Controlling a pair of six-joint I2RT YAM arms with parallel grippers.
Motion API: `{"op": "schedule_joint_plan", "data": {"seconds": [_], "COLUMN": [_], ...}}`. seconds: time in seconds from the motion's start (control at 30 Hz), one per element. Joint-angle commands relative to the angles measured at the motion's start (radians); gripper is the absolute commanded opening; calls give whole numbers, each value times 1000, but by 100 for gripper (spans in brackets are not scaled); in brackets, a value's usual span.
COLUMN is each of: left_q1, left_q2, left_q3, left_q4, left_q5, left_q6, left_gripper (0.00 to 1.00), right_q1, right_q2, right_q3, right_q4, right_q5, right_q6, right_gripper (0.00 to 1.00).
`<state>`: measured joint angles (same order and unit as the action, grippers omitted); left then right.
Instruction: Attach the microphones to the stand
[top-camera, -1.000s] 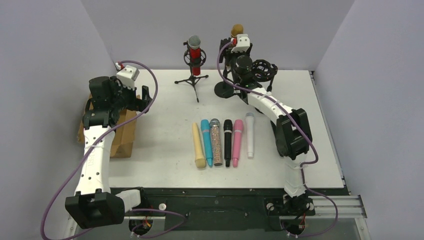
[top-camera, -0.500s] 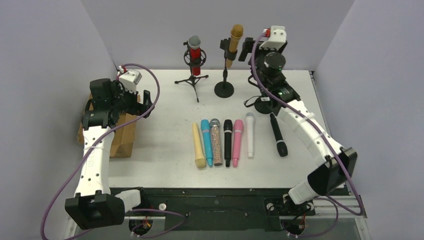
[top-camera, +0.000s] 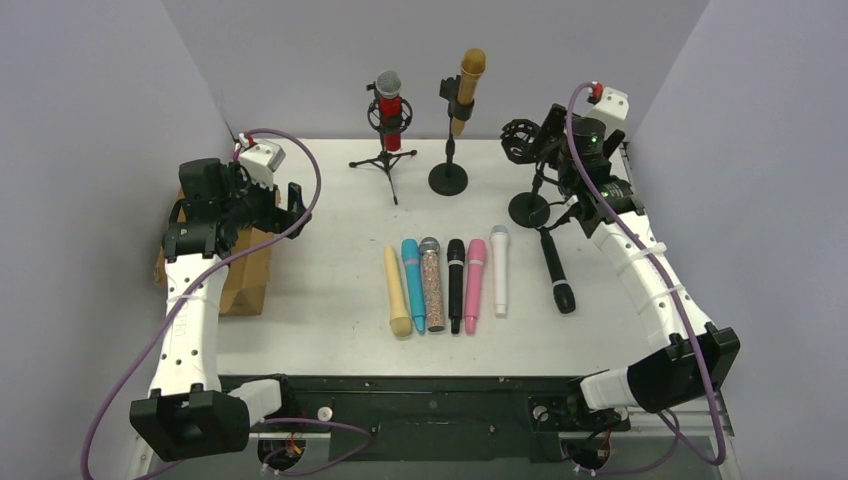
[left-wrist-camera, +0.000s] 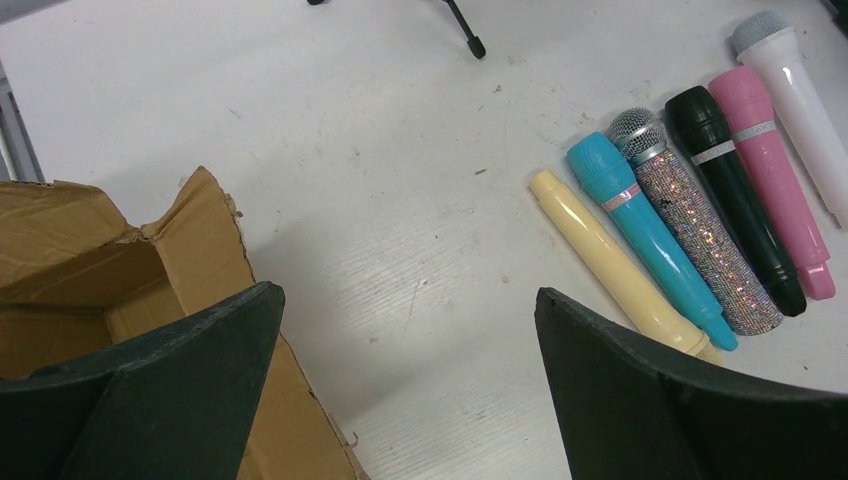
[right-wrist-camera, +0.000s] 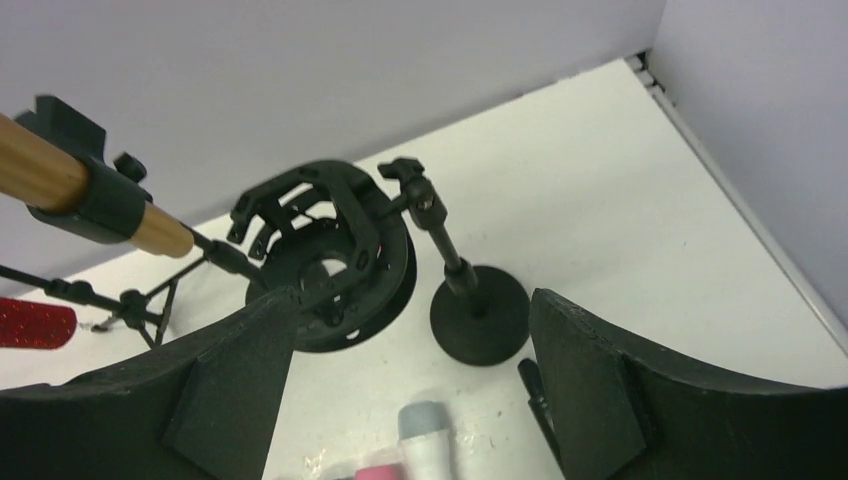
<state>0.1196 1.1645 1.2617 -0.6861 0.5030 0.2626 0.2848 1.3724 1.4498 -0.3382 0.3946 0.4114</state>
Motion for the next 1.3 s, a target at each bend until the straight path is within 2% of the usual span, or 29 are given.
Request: {"op": "schedule_joint_plan", "data": {"seconds": [0.0,0.53,0.77,0.97,1.1,1.27], "left_q1": [4,6,5,6,6,6], "left_q2": [-13,-35,-39,-42,-53,-69], "left_q3": [14,-26,-36,-40,-45,-66], "left_q4": [10,35,39,40,44,53], "left_q5": [20,2,-4,-1,3,3], "left_q6": [-6,14,23,26,22,26], "left_gripper": [96,96,96,96,96,96], "right_q1": [5,5,3,4,10,41], "right_q2": [20,182,160,104,132,164], "right_q3": [5,123,120,96,161,189], "right_q4": [-77,-134,-129,-99,-148,-157], "right_q5": [-13,-6,0,-17,-48,-29], "right_q6": [109,187,197,263,299,298], "right_gripper": [80,71,68,72,78,80]}}
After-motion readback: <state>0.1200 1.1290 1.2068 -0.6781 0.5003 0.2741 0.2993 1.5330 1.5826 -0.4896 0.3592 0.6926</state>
